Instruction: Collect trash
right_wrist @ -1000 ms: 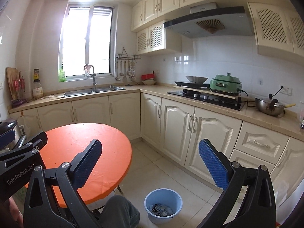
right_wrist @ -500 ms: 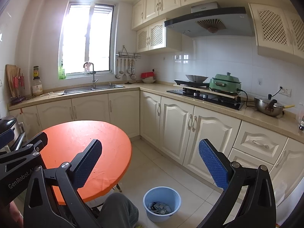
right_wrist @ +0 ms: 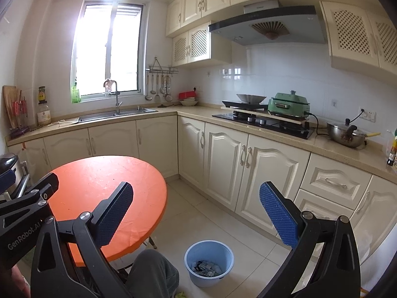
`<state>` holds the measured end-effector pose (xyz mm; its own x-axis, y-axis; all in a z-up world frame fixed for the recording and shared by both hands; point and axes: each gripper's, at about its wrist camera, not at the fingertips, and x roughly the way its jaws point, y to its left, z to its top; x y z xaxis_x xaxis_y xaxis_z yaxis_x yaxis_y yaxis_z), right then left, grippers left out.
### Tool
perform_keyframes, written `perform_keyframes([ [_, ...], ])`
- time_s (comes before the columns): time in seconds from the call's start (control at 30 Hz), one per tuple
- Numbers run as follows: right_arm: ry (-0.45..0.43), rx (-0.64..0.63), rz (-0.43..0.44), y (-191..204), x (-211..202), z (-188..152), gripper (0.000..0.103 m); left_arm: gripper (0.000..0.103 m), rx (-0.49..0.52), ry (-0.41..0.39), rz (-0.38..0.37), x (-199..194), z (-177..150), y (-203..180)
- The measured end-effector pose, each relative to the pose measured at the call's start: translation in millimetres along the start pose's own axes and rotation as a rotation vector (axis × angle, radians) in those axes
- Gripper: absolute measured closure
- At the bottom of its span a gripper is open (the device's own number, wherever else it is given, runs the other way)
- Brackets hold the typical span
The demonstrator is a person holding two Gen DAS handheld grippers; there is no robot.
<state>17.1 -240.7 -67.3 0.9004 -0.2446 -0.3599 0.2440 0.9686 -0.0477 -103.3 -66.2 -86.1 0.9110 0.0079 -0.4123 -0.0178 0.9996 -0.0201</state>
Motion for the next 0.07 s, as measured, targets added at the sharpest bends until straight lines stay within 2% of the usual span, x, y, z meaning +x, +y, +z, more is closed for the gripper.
perform_keyframes([
  [0.07,0.003,0.002,-0.001,-1.8,0.0,-0.2,0.000,0.019,0.000,0.002,-0.003,1.6,1.5,2.1],
])
